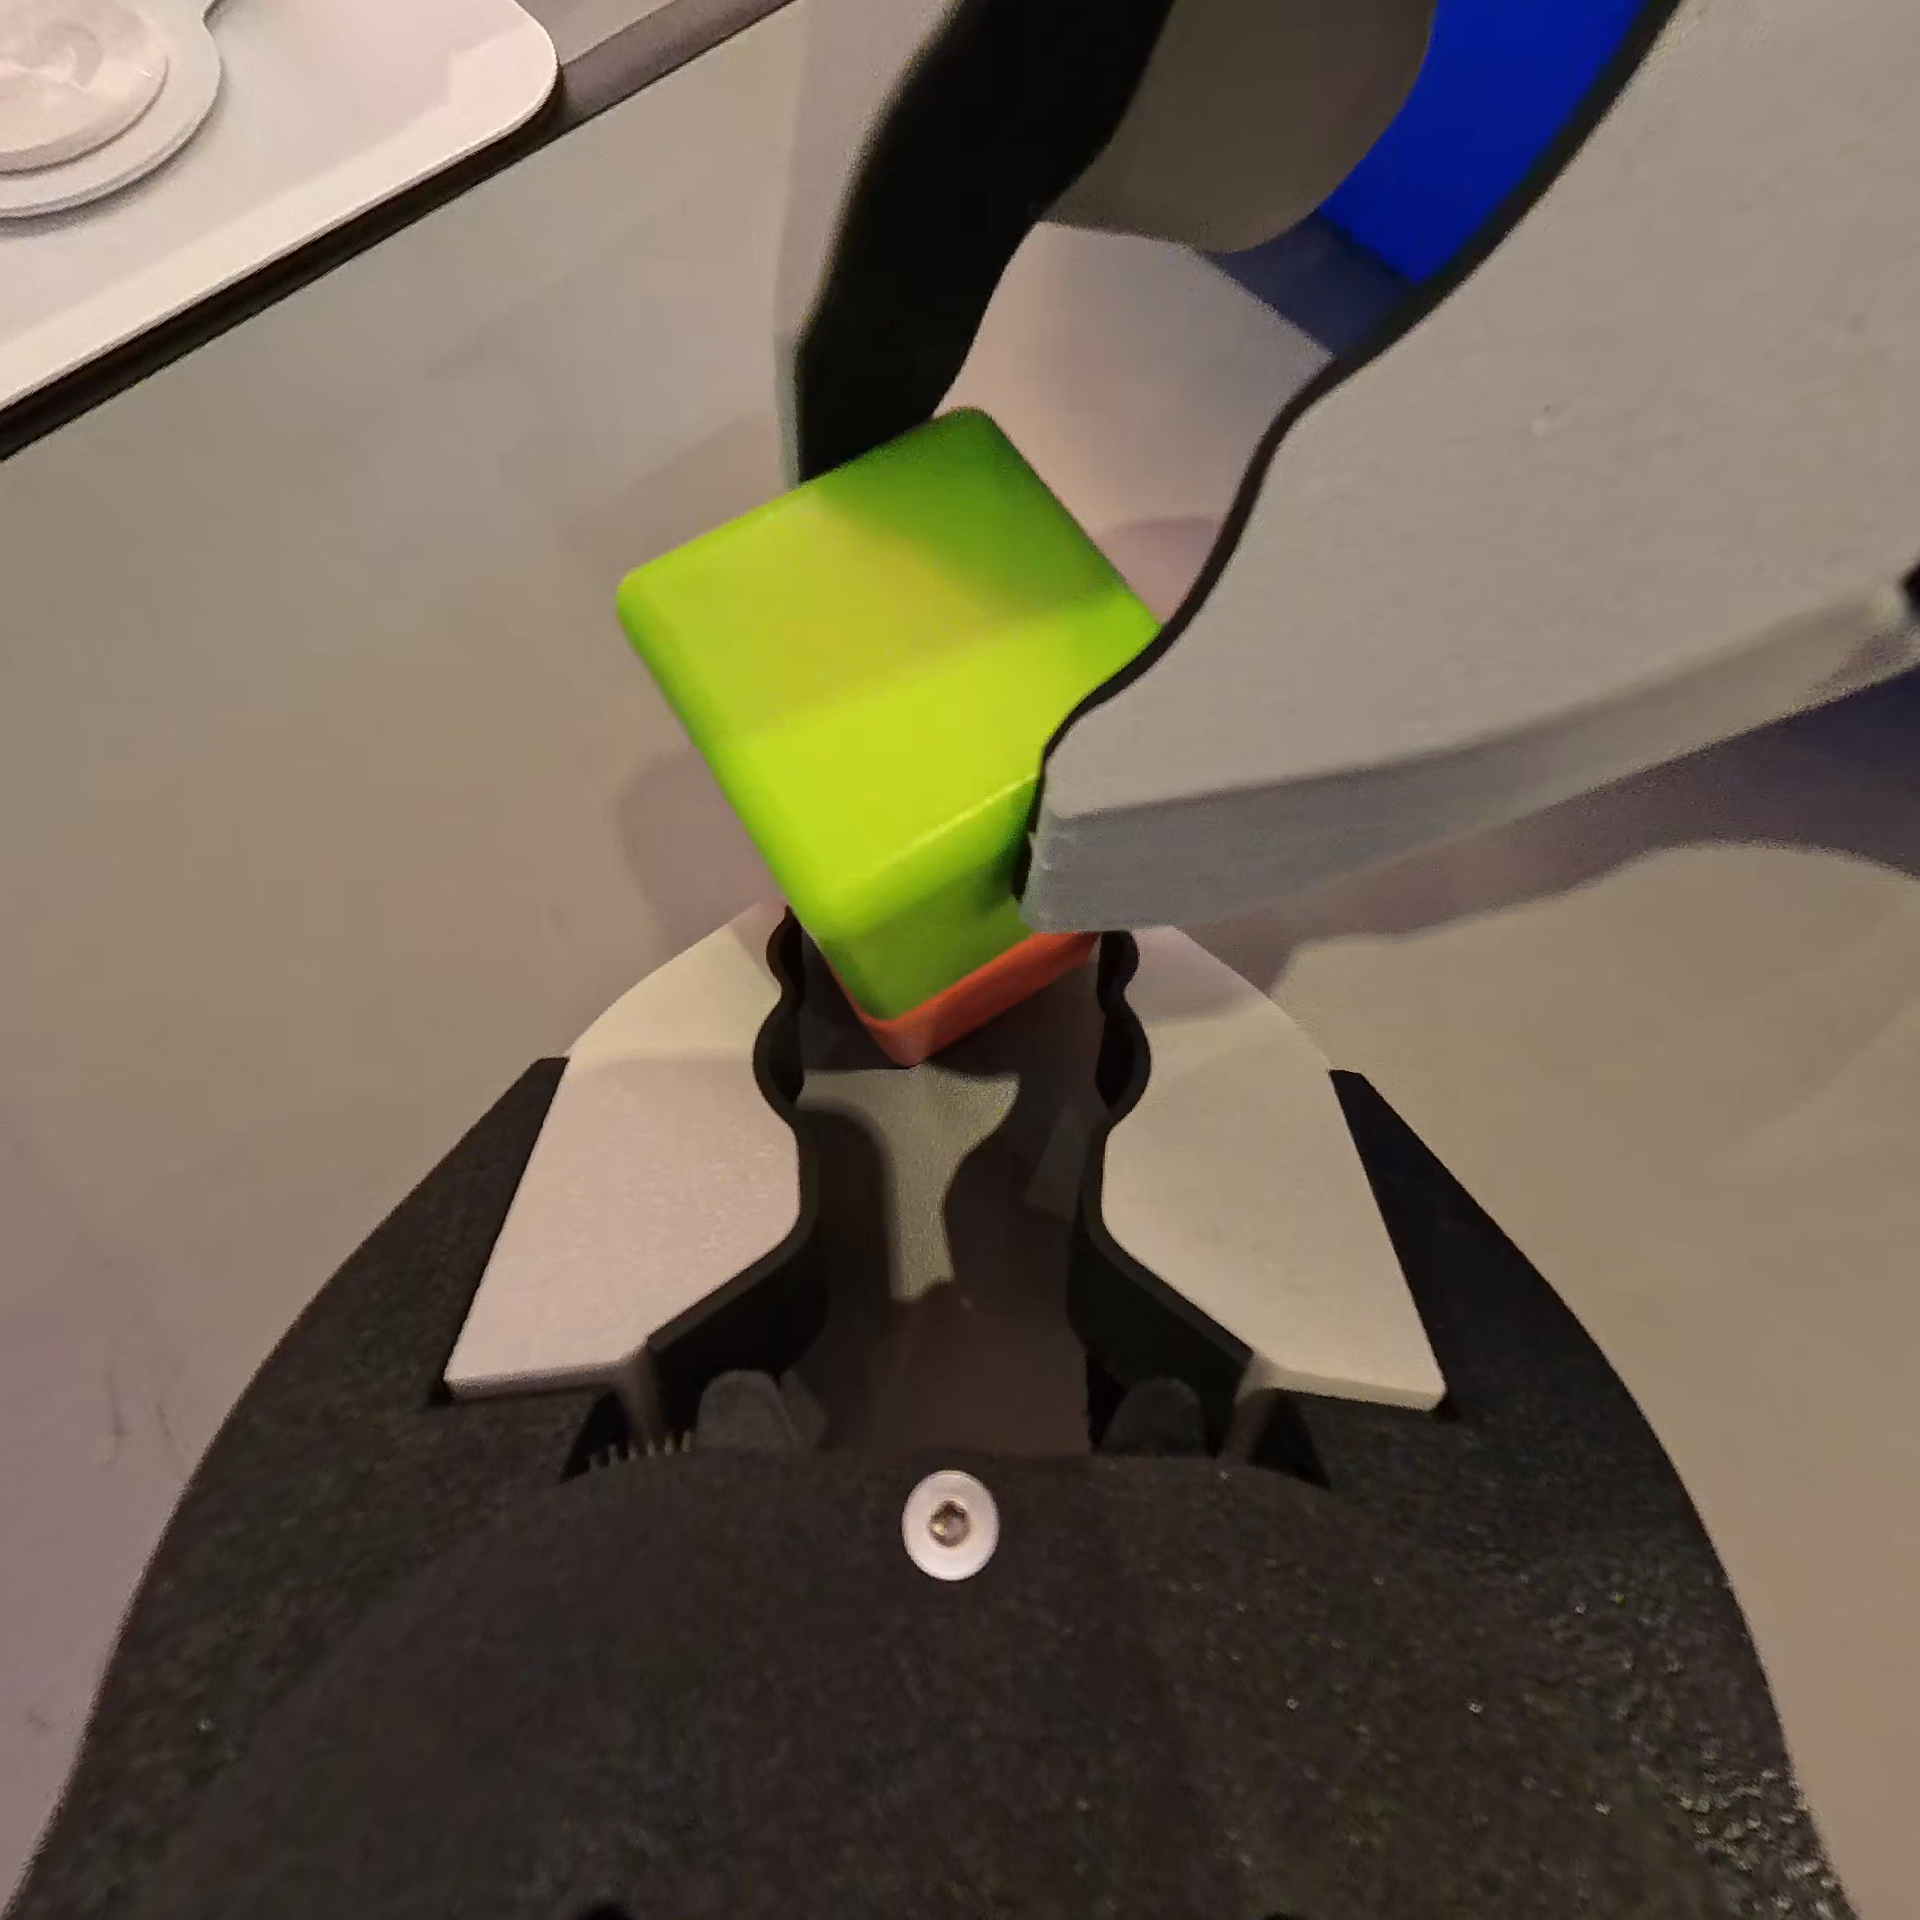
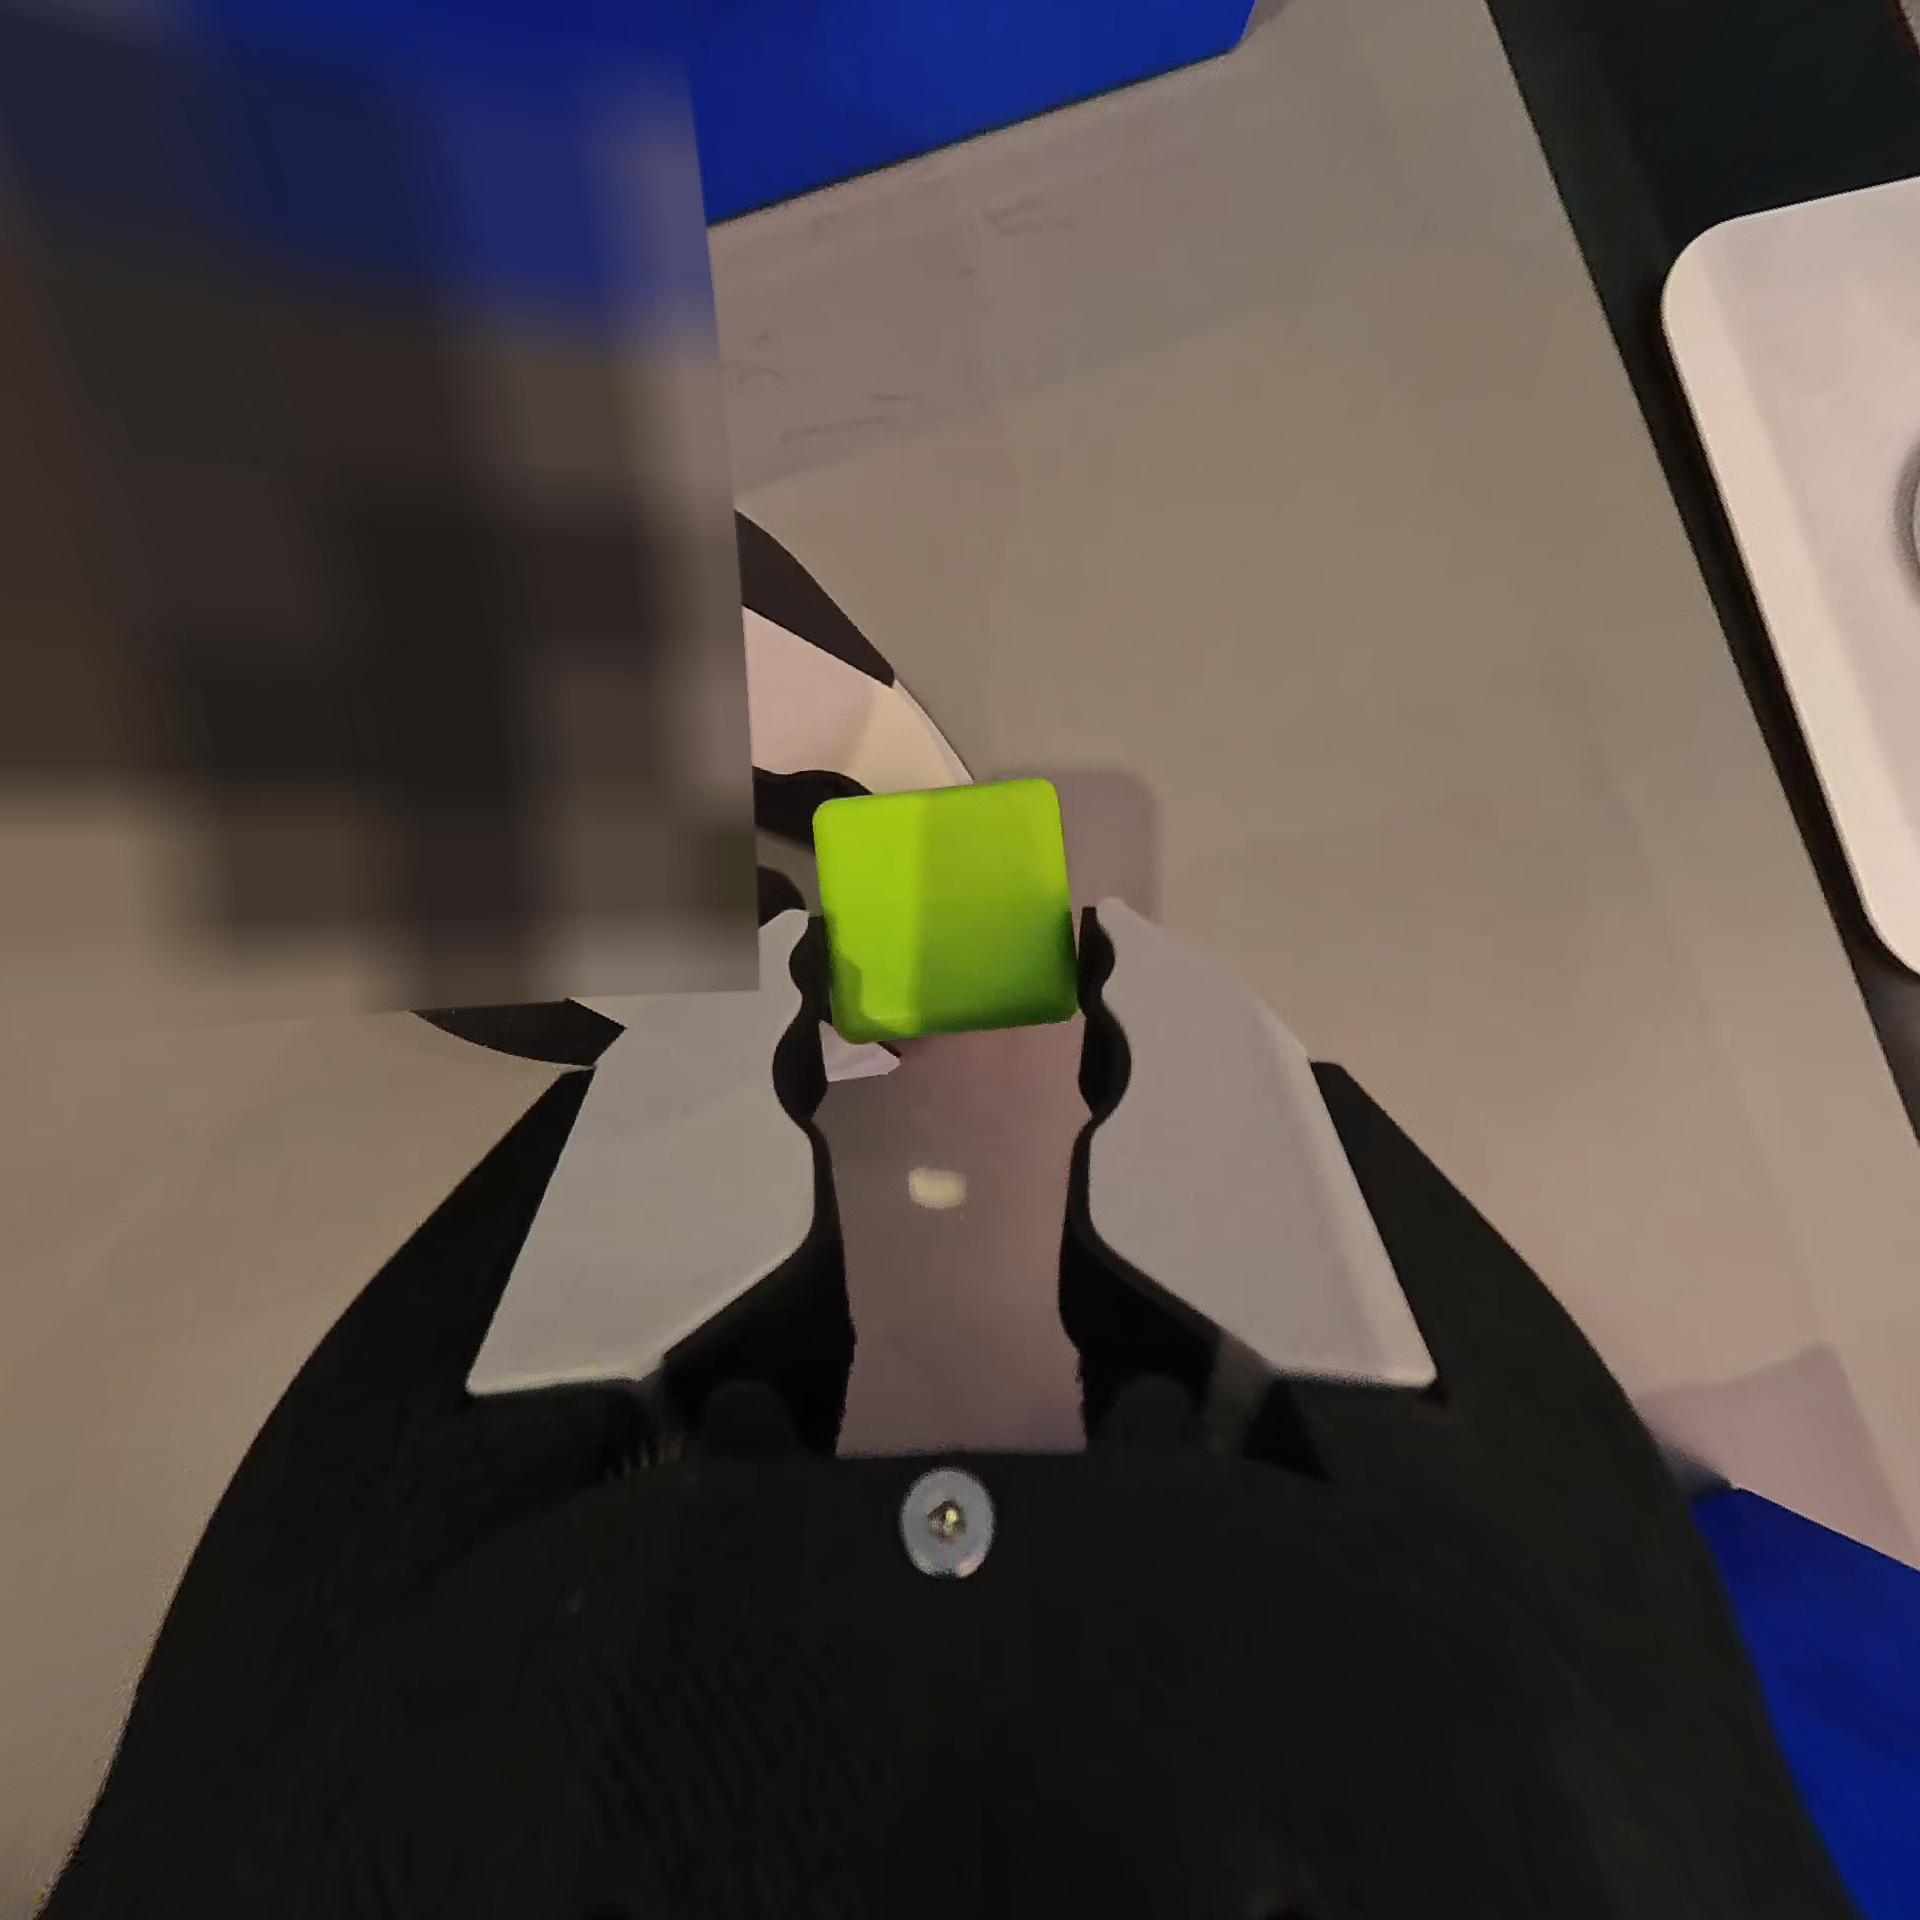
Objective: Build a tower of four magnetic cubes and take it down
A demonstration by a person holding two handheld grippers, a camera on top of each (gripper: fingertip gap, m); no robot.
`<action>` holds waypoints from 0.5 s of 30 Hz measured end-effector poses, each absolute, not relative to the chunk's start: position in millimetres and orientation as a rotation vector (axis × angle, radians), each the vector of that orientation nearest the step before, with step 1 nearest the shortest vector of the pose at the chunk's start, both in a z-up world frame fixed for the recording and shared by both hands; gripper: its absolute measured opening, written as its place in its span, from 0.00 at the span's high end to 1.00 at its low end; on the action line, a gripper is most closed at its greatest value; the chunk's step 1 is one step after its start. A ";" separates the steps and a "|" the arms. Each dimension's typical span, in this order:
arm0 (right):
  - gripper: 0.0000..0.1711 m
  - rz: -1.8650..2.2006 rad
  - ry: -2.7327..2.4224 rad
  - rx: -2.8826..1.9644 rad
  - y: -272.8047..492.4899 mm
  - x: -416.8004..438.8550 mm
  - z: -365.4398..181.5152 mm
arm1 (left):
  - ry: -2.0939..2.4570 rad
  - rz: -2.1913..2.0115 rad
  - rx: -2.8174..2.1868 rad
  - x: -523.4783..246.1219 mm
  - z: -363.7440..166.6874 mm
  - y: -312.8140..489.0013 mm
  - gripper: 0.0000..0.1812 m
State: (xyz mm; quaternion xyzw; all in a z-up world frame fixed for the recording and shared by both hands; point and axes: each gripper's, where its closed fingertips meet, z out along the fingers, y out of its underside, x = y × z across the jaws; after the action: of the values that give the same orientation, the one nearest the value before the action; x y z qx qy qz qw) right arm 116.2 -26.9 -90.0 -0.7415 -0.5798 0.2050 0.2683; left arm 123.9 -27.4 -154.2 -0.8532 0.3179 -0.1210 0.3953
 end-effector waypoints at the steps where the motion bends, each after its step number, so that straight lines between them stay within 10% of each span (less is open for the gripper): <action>1: 0.72 0.551 -1.565 -2.005 -27.0 116.7 -90.0 | 0.813 -0.306 -2.161 124.5 -154.2 -27.6 0.70; 15: 0.73 0.583 -1.537 -2.063 -26.9 120.2 -89.2 | 0.837 -0.309 -2.151 127.2 -154.2 -27.8 0.70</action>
State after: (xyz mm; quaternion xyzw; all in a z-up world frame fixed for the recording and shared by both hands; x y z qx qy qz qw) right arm 120.2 -26.9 -89.2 -0.7575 -0.5642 0.2142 0.2491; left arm 127.2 -27.8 -154.2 -0.8484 0.3303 -0.1219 0.3953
